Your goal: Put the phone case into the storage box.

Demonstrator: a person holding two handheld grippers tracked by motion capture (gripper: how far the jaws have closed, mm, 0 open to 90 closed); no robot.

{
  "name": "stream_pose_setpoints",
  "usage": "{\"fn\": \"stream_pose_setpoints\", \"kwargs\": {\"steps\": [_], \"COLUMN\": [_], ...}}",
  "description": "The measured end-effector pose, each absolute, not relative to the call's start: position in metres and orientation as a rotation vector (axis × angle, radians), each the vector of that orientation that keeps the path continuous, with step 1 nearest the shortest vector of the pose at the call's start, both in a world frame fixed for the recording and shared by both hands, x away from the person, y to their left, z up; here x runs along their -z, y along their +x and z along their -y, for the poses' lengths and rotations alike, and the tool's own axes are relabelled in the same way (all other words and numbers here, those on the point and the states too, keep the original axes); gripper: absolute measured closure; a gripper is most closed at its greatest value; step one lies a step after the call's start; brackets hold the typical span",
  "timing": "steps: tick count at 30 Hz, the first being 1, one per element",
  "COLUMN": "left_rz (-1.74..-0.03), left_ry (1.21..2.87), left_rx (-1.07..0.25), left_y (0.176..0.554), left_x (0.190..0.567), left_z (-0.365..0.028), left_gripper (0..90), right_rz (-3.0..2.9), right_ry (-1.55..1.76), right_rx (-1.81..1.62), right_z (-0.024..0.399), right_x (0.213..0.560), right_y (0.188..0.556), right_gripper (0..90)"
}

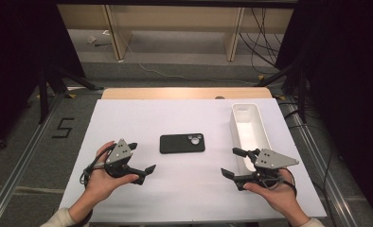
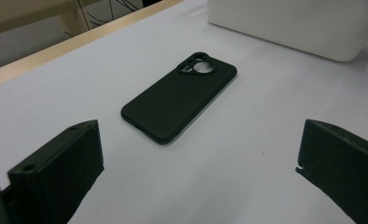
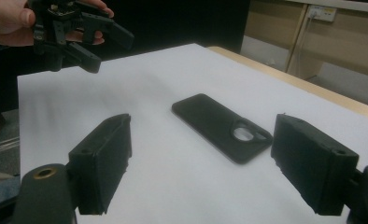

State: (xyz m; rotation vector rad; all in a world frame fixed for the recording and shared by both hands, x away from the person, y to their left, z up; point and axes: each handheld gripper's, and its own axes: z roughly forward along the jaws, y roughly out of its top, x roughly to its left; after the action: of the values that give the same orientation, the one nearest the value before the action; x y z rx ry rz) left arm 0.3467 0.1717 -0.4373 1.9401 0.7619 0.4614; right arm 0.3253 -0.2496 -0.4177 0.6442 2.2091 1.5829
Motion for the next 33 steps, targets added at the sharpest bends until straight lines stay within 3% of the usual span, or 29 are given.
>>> {"fn": "stream_pose_setpoints", "kwargs": {"steps": [7, 9, 15, 19, 21, 24, 33], "left_rz": [-0.765, -0.778, -0.861, -0.923, -0.939, -0.965, -1.045], "left_ry": [1.942, 1.943, 1.93, 1.944, 1.964, 1.985, 2.034], "left_rx": [-0.464, -0.481, -0.537, -0.551, -0.544, -0.541, -0.533], "left_y": [0.347, 0.349, 0.374, 0.397, 0.413, 0.431, 0.478], "left_x": [0.438, 0.437, 0.436, 0.437, 0.439, 0.443, 0.46], "left_z": [-0.171, -0.17, -0.164, -0.155, -0.147, -0.138, -0.116], "left_gripper": [0.3, 4.3, 39.9, 74.7, 83.3, 89.9, 90.0], "right_rz": [-2.202, -2.199, -2.205, -2.205, -2.205, -2.206, -2.205], "right_ry": [0.648, 0.652, 0.657, 0.657, 0.658, 0.66, 0.654], "right_rx": [-1.594, -1.599, -1.6, -1.604, -1.606, -1.61, -1.617], "right_z": [0.25, 0.25, 0.248, 0.247, 0.247, 0.247, 0.247], "right_x": [0.418, 0.418, 0.418, 0.419, 0.419, 0.419, 0.419], "right_y": [0.325, 0.325, 0.325, 0.325, 0.325, 0.325, 0.324], "right_gripper": [21.8, 21.8, 22.4, 22.7, 22.8, 22.8, 23.0]}}
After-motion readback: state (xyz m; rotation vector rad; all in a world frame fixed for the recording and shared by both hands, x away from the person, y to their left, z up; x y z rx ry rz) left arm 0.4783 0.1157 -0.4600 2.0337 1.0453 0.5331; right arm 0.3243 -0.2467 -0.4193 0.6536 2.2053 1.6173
